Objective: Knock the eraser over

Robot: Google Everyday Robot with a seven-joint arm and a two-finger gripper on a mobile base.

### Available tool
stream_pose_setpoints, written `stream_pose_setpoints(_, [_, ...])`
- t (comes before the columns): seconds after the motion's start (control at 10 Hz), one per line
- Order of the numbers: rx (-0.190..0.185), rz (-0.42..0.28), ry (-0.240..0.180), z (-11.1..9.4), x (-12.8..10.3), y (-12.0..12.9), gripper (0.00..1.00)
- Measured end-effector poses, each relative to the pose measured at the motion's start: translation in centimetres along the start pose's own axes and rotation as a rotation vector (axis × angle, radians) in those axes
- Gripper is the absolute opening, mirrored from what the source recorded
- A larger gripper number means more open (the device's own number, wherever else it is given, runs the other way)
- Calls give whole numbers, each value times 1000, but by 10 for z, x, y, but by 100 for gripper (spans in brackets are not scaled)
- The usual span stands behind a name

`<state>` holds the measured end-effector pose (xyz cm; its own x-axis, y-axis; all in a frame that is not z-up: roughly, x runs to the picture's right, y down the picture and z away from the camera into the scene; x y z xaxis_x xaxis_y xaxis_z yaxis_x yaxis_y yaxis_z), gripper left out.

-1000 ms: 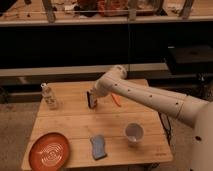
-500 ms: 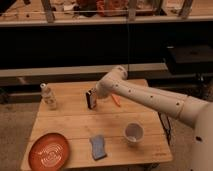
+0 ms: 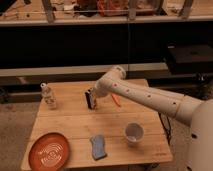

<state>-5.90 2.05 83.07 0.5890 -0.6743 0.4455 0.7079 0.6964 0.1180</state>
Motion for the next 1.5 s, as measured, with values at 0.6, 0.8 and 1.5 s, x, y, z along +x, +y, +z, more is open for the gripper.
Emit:
stream_pose_setpoints(0.6, [17, 0, 5, 7, 0, -8, 13])
stream_pose_setpoints(0.8, [25, 8, 3, 10, -1, -13, 13])
stream_pose_setpoints(1.5, [43, 11, 9, 14, 1, -21, 13])
